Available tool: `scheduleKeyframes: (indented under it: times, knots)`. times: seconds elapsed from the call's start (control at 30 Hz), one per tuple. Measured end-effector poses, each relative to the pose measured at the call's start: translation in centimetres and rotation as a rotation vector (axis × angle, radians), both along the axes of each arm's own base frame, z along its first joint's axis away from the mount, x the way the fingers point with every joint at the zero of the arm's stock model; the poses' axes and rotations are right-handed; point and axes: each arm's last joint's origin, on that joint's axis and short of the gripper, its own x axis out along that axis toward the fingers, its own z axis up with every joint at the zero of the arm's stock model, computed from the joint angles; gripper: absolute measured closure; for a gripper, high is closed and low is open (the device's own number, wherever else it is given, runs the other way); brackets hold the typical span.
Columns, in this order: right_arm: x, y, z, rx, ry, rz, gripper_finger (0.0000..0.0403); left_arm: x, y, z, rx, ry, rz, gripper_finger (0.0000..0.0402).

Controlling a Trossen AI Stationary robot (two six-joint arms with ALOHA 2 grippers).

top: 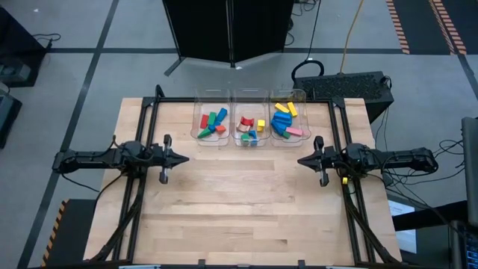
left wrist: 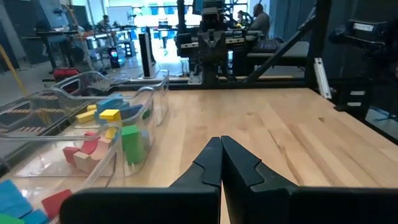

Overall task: Sort blocks by size
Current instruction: Return to Home Position

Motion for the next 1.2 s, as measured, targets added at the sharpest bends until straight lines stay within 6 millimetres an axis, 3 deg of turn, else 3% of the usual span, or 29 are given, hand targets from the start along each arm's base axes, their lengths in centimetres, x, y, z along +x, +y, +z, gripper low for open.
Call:
scheduleKeyframes:
  times: [1.2]
  knots:
    - [0.00, 0.00, 0.11, 0.004, -0.011, 0.001, 0.0403, 0.01, -0.06, -0.02, 0.000, 0.001, -0.019, 0.0402]
